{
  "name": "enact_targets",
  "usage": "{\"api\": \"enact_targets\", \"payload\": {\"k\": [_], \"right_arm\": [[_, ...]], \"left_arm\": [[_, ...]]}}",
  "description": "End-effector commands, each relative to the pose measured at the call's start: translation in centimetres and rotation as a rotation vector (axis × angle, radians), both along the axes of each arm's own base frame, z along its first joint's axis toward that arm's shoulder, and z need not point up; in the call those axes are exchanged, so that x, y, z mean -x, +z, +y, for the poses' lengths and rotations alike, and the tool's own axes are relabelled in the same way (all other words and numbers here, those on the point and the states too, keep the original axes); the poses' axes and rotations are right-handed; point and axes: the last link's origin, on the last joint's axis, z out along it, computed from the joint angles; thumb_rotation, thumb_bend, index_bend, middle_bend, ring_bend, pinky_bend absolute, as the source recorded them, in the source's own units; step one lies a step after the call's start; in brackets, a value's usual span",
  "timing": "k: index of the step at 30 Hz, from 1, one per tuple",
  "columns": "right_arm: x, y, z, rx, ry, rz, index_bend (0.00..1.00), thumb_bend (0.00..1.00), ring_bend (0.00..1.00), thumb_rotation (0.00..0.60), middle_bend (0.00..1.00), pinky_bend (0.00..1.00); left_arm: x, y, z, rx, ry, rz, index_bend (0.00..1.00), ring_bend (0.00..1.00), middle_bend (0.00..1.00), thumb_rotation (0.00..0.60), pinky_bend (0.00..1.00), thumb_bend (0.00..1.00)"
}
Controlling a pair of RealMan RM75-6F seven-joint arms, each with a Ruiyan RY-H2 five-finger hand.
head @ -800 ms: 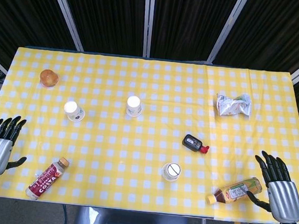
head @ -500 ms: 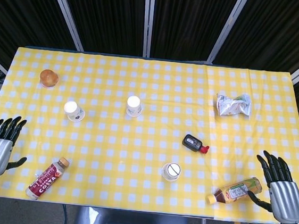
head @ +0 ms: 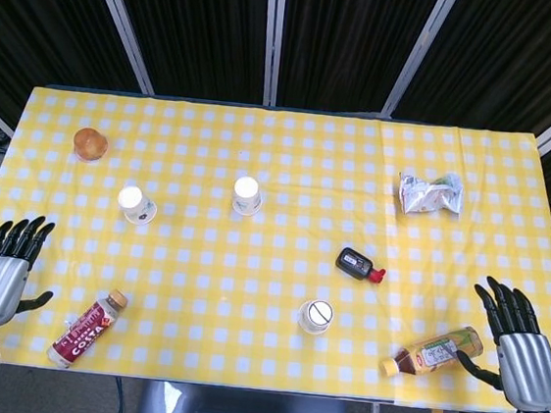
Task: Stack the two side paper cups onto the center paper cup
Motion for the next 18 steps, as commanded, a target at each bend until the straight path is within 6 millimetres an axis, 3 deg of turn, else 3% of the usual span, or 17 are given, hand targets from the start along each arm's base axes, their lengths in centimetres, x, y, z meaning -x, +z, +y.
{"api": "enact_targets", "payload": {"k": [1, 12, 18], "right_arm": [[0.0, 0.0, 0.0, -0.002, 0.0, 0.001, 0.0, 0.05, 0.0, 0.6, 0.0, 0.0], [0.1, -0.1, -0.2, -0.01, -0.004, 0.0, 0.0, 0.05, 0.0, 0.6, 0.0, 0.0], [0.5, 0.0, -0.5, -0.005, -0.019, -0.005, 0.01, 0.05, 0.0, 0.6, 0.0, 0.0]], "left_arm": [[0.0, 0.0, 0.1, -0.002, -0.001, -0.002, 0.0, 0.0, 0.0, 0.6, 0.0, 0.05], [0.1, -0.2, 0.6, -0.003, 0.004, 0.0, 0.0, 0.0, 0.0, 0.6, 0.0, 0.06], [-0.1, -0.2, 1.3, -0.008, 0.001, -0.012, 0.01, 0.0, 0.0, 0.6, 0.0, 0.13]]}}
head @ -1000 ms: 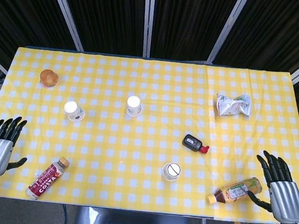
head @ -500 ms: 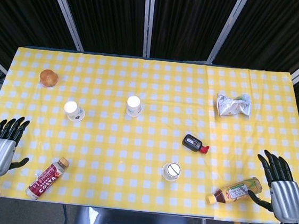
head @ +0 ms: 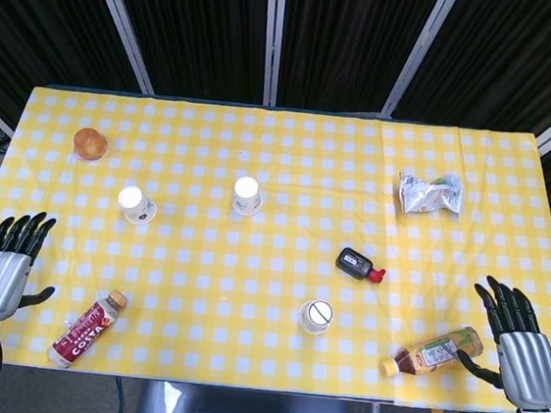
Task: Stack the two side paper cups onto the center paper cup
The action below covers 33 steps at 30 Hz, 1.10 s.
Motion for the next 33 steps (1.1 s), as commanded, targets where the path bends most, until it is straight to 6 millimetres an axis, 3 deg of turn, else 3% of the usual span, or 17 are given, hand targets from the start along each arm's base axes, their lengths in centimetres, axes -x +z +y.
{"api": "enact_targets", "payload": {"k": [1, 7, 11, 19, 28, 33], "right_arm": [[0.2, 0.1, -0.2, 0.004, -0.008, -0.002, 0.01, 0.05, 0.0, 0.6, 0.0, 0.0], [0.8, 0.5, -0.9, 0.027, -0.038, -0.015, 0.02, 0.05, 0.0, 0.6, 0.0, 0.0], [1.1, 0.8, -1.2, 0.04, -0.051, -0.02, 0.02, 0.05, 0.0, 0.6, 0.0, 0.0], [1.7, 1.5, -1.4, 0.067, -0.087, -0.023, 0.02, 0.05, 0.0, 0.6, 0.0, 0.0], [2.7, 2.2, -1.7, 0.081, -0.124, -0.039, 0.03, 0.05, 0.0, 0.6, 0.0, 0.0], [2.8, 2.5, -1.7, 0.087, -0.128, -0.044, 0.02, 0.05, 0.0, 0.6, 0.0, 0.0]], "left_arm": [[-0.3, 0.0, 0.6, -0.001, -0.003, -0.015, 0.01, 0.0, 0.0, 0.6, 0.0, 0.15], [-2.2, 0.1, 4.9, 0.025, -0.032, -0.007, 0.12, 0.0, 0.0, 0.6, 0.0, 0.18], [-4.0, 0.2, 9.0, 0.059, -0.045, 0.002, 0.2, 0.0, 0.0, 0.6, 0.0, 0.26], [-5.9, -1.6, 15.2, 0.179, -0.027, 0.056, 0.21, 0.0, 0.0, 0.6, 0.0, 0.28], [-6.8, -4.2, 19.8, 0.265, 0.033, 0.131, 0.2, 0.0, 0.0, 0.6, 0.0, 0.23], [-7.2, -5.1, 20.6, 0.287, 0.057, 0.143, 0.22, 0.0, 0.0, 0.6, 0.0, 0.23]]}}
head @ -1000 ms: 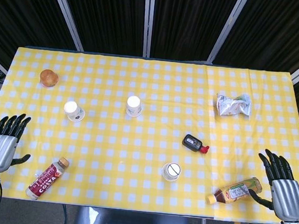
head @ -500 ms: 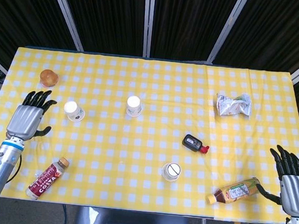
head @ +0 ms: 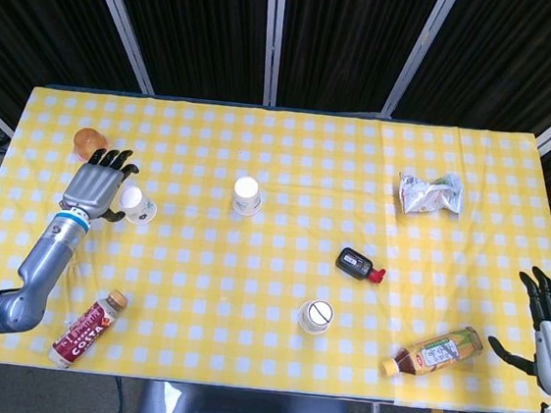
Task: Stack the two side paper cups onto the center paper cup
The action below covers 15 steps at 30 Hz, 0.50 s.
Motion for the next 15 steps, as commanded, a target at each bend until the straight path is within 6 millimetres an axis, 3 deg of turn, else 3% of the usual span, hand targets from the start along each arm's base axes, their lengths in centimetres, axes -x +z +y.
{"api": "enact_targets", "payload": {"k": [1, 8, 15], "right_arm": [[0.0, 0.1, 0.0, 0.005, 0.0, -0.002, 0.02, 0.05, 0.0, 0.6, 0.0, 0.0], [0.2, 0.6, 0.1, 0.02, -0.003, -0.011, 0.03, 0.05, 0.0, 0.6, 0.0, 0.0], [0.3, 0.8, 0.1, 0.022, -0.008, -0.017, 0.03, 0.05, 0.0, 0.6, 0.0, 0.0]], "left_arm": [[-0.4, -1.3, 0.5, 0.033, 0.011, 0.022, 0.23, 0.0, 0.0, 0.6, 0.0, 0.23], [-0.4, -2.6, 0.8, 0.055, 0.026, 0.05, 0.27, 0.0, 0.0, 0.6, 0.0, 0.23], [0.1, -2.6, 0.8, 0.045, 0.038, 0.075, 0.27, 0.0, 0.0, 0.6, 0.0, 0.23]]}}
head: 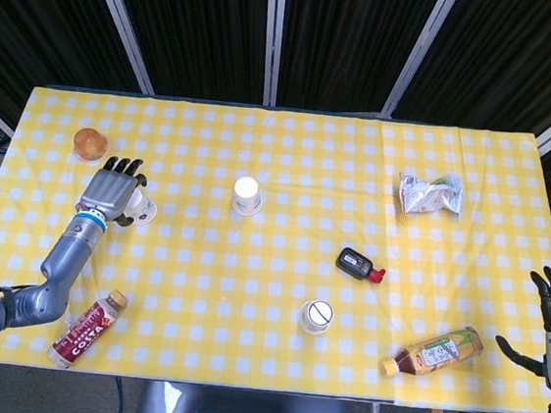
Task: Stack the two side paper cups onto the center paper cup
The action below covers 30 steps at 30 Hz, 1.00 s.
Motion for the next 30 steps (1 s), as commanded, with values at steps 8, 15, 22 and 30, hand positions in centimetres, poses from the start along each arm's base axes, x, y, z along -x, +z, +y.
{"api": "enact_targets", "payload": {"k": [8, 15, 22, 30], "right_arm": [[0.0, -0.1, 0.0, -0.009, 0.001, -0.005, 0.03, 0.05, 0.0, 0.6, 0.0, 0.0], [-0.2, 0.0, 0.1, -0.005, 0.006, -0.01, 0.03, 0.05, 0.0, 0.6, 0.0, 0.0], [-0.2, 0.1, 0.2, -0.004, 0.006, -0.009, 0.03, 0.05, 0.0, 0.6, 0.0, 0.0], [-0.1, 0.1, 0.0, -0.001, -0.003, -0.007, 0.03, 0.05, 0.0, 0.6, 0.0, 0.0]], "left_arm": [[0.9, -0.4, 0.3, -0.004, 0.017, 0.027, 0.29, 0.0, 0.0, 0.6, 0.0, 0.24], [0.9, -0.9, 0.4, -0.004, 0.009, 0.025, 0.34, 0.0, 0.0, 0.6, 0.0, 0.41], [0.3, -0.3, 0.3, -0.028, -0.01, -0.013, 0.34, 0.0, 0.0, 0.6, 0.0, 0.42], [-5.0, 2.6, 0.9, -0.114, -0.167, -0.145, 0.33, 0.0, 0.0, 0.6, 0.0, 0.42]]}}
